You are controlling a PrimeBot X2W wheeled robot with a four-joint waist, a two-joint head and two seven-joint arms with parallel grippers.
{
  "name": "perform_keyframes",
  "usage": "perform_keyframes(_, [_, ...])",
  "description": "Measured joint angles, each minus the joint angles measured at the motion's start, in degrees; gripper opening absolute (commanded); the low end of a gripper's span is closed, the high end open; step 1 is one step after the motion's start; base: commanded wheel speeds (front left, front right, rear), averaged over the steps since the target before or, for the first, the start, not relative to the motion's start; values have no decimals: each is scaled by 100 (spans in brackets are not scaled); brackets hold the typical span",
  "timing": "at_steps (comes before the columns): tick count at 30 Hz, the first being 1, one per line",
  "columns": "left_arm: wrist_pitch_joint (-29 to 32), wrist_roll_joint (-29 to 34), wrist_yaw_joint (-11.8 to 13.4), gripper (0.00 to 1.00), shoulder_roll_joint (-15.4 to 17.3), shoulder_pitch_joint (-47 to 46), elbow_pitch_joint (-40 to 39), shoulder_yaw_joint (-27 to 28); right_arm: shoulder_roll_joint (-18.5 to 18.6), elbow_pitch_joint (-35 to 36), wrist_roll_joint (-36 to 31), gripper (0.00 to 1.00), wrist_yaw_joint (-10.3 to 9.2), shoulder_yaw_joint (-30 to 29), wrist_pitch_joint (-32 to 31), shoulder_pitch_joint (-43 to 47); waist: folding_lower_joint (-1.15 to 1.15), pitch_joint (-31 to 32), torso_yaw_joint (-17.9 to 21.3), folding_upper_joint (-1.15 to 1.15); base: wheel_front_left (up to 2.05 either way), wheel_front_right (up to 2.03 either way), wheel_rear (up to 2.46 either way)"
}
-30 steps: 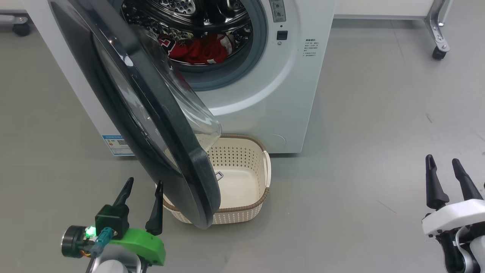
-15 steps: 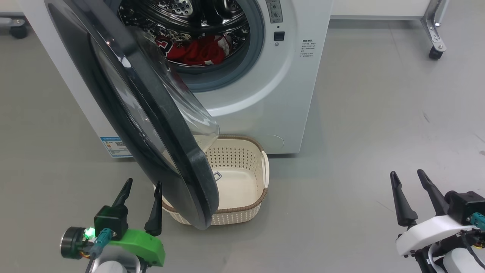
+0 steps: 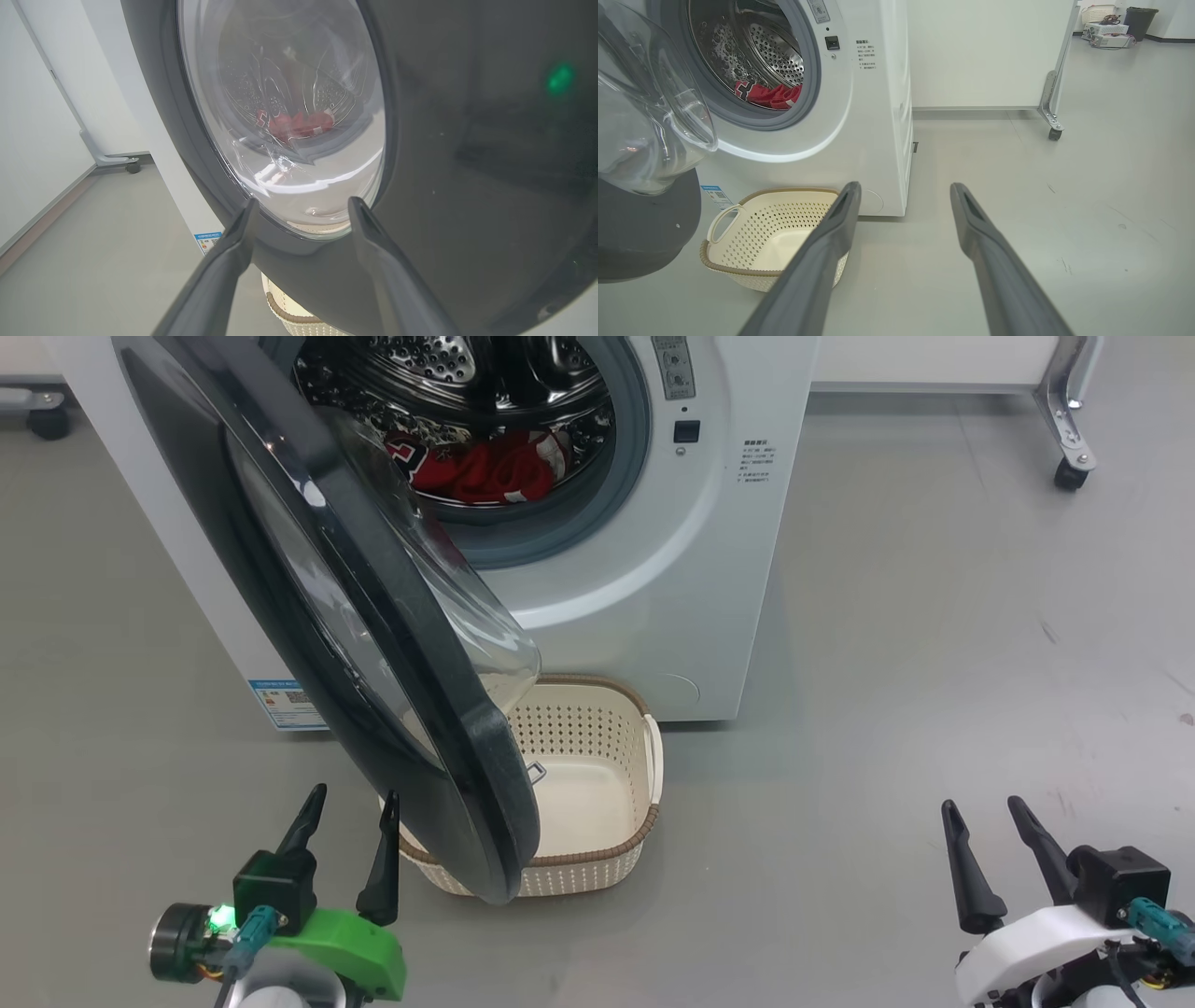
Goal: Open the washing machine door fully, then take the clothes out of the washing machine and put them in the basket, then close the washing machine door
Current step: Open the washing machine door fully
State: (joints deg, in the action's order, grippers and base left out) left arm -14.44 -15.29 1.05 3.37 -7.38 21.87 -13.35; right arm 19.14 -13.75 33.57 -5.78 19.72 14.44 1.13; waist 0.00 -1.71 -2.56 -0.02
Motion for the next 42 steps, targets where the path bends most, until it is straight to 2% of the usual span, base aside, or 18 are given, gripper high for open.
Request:
perform_keyframes(28, [0, 22, -10, 100, -9, 160, 54, 31, -309, 108, -349, 100, -86, -311, 0, 300, 0, 152, 21, 0, 0, 0, 0])
perform_keyframes(29, [0, 23, -10, 17, -10, 162, 89, 30, -325, 110, -350, 100, -87, -324, 0, 309, 0, 146, 23, 0, 0, 0, 0])
perform_keyframes(30, [0, 23, -10, 0, -10, 164, 99, 30, -332, 110, -357, 100, -87, -330, 0, 318, 0, 143, 25, 0, 0, 0, 0])
perform_keyframes(42, [0, 29, 25, 0, -10, 163, 36, 151, -389, 144, -448, 100, -87, -405, 0, 383, 0, 124, 26, 0, 0, 0, 0])
